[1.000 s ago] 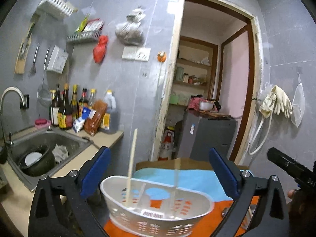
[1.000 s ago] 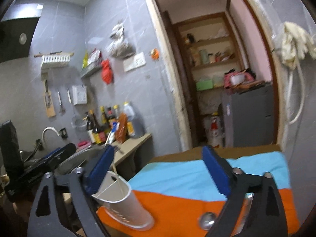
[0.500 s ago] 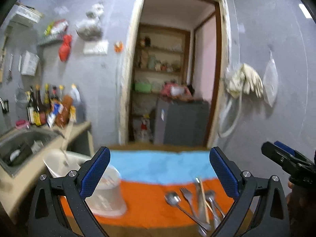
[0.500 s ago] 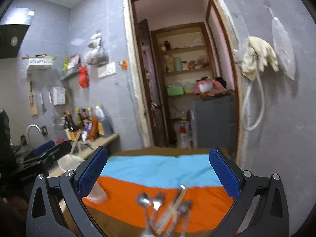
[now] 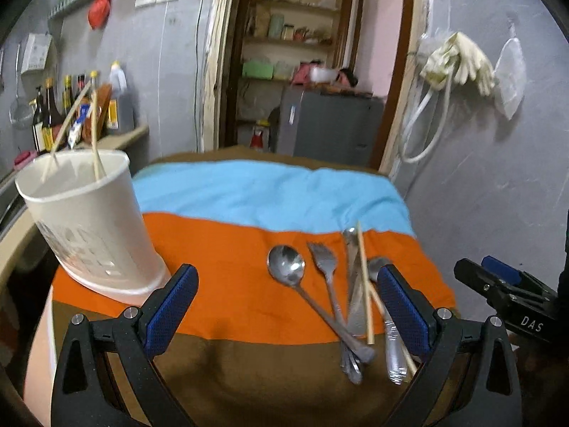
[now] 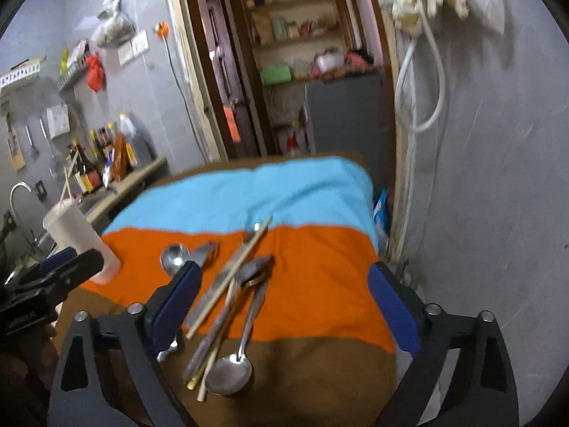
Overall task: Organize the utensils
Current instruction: 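Close the left tool on a steel spoon while the right tool grasps another spoon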
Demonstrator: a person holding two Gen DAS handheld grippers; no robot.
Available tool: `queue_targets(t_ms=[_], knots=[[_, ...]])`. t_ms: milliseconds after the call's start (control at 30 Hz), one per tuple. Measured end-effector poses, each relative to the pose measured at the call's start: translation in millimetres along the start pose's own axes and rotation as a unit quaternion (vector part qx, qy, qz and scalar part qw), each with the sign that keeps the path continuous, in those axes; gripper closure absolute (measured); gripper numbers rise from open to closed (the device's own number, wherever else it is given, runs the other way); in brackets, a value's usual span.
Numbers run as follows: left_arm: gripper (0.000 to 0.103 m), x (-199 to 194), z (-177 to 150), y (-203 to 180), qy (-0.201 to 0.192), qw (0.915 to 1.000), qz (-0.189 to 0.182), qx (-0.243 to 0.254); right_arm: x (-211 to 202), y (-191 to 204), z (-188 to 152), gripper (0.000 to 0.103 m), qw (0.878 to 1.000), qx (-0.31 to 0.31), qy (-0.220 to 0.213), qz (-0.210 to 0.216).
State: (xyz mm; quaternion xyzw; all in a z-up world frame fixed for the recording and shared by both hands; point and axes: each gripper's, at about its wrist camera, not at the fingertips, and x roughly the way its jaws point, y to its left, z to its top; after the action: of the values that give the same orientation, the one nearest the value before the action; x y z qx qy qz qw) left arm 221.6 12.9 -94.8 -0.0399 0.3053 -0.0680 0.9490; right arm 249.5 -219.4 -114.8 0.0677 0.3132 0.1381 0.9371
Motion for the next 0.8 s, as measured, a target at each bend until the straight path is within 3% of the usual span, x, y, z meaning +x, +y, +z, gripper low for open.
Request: queue_targets(t_ms=[67,133,200,300,433,467,600,700,800], knots=[[0.005,15.8,-1.4,4.7,0.02,0.9998,0.0,-0.006,13.0,-2.1,-1.6,0.024,1.0,0.0,0.025,0.006],[0.006,25.6,-6.1,10.7,0.031,0.9994,-0.003,-0.013,24.1,-2.8,-3.1,0.039,0.999,-0.002,0.049,0.013],[0.01,36.1,-7.0,15.1,0.046,0.9986,-0.011,-0.022,34.3,-2.2,-6.3,0.043,0.997,-0.003,0.075,0.025],[0.024,52.2,-7.7,20.4,0.075,0.9963,-0.025,-0.033,43.8,3.1,-12.7,0.054,0.994,-0.009,0.103,0.044],[0.045,76.0,-6.6,29.4,0.117,0.9904,-0.047,-0.057,53.2,13.6,-20.1,0.062,0.989,-0.019,0.137,0.055],[0.045,79.3,-5.3,31.3,0.12,0.9898,-0.046,-0.062,55.2,16.6,-21.7,0.063,0.988,-0.022,0.143,0.054],[0.053,82.7,1.2,33.9,0.109,0.9906,-0.051,-0.066,63.1,32.6,-22.2,0.072,0.985,-0.073,0.159,0.004],[0.074,94.5,2.4,33.7,0.127,0.9872,-0.065,-0.073,62.9,36.0,-22.0,0.08,0.982,-0.088,0.166,-0.021],[0.075,100.0,3.0,33.1,0.135,0.9854,-0.072,-0.074,62.1,34.7,-21.9,0.084,0.981,-0.09,0.171,-0.029]])
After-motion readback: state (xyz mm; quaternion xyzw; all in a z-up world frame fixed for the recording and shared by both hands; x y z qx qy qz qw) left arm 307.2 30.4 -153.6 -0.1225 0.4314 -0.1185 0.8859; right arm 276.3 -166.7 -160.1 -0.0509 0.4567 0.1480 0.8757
